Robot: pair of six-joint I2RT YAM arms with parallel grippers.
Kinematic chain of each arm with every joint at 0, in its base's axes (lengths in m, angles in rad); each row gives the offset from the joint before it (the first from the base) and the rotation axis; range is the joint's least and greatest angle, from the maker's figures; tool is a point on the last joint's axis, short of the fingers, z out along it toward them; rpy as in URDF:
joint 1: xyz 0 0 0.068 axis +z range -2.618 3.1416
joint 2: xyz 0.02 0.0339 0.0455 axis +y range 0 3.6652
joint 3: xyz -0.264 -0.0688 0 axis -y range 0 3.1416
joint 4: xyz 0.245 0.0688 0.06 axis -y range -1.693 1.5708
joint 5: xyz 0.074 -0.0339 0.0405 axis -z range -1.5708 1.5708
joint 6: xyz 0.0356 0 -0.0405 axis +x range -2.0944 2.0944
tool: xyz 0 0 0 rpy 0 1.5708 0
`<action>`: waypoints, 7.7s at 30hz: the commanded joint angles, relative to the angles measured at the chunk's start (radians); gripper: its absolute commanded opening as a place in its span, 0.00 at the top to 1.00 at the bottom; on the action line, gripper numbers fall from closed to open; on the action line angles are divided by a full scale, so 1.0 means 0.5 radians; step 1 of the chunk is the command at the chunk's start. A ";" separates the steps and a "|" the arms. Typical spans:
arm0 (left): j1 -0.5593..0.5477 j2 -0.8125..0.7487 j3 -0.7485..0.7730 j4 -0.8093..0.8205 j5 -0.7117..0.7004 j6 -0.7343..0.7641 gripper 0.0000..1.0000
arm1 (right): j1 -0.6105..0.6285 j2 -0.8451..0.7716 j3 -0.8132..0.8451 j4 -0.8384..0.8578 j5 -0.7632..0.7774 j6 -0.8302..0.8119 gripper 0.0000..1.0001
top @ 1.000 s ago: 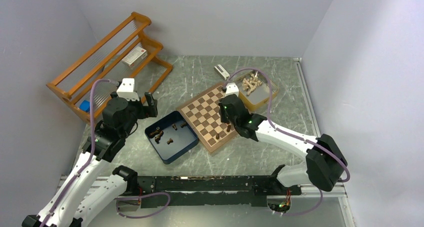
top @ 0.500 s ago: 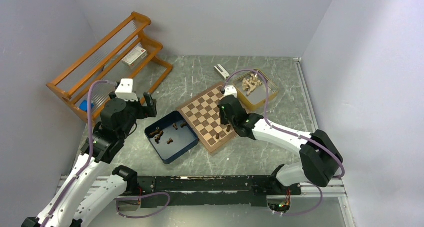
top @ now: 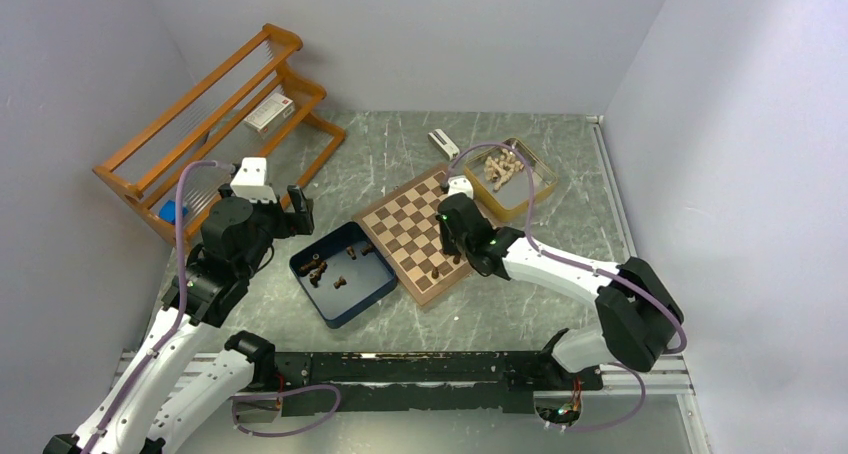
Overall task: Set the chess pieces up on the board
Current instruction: Place the chess piece on the chessboard, then pick up the chess piece from the storage box, then place the chess piece on the chessboard.
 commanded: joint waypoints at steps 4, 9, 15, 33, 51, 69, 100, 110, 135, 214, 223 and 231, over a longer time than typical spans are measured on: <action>0.010 -0.007 -0.011 0.075 0.002 0.024 0.03 | -0.005 0.068 0.014 -0.047 -0.015 0.009 0.93; 0.010 -0.007 -0.011 0.072 -0.001 0.029 0.03 | -0.007 0.085 0.038 -0.104 0.007 0.005 0.93; 0.010 -0.004 -0.012 0.075 0.002 0.028 0.03 | -0.006 0.079 0.030 -0.115 -0.019 0.000 0.92; 0.010 0.002 -0.011 0.078 0.002 0.025 0.03 | -0.005 0.134 0.073 -0.152 -0.015 -0.023 0.88; 0.010 -0.003 -0.013 0.072 -0.012 0.027 0.03 | -0.007 0.178 0.118 -0.167 -0.008 -0.037 0.82; 0.010 -0.020 -0.008 0.063 -0.039 0.029 0.03 | -0.007 0.209 0.150 -0.214 0.007 -0.033 0.80; 0.010 -0.029 -0.005 0.057 -0.057 0.032 0.04 | -0.007 0.210 0.252 -0.272 0.009 -0.054 0.75; 0.010 -0.009 -0.013 0.065 -0.033 0.034 0.04 | -0.005 0.123 0.317 -0.283 0.009 -0.067 0.69; 0.035 -0.089 -0.003 0.035 -0.205 0.033 0.05 | 0.555 0.601 0.815 0.165 -0.257 0.121 0.69; -0.095 -0.125 -0.431 0.747 1.979 1.295 0.27 | -0.168 -0.230 0.316 -0.077 -1.748 -0.139 0.95; -0.312 0.135 -0.192 0.272 2.081 2.066 0.30 | -0.169 -0.216 0.252 -0.006 -2.082 -0.139 0.95; -0.592 0.417 -0.065 0.091 2.013 2.490 0.32 | -0.169 -0.206 0.237 0.111 -2.296 -0.058 0.96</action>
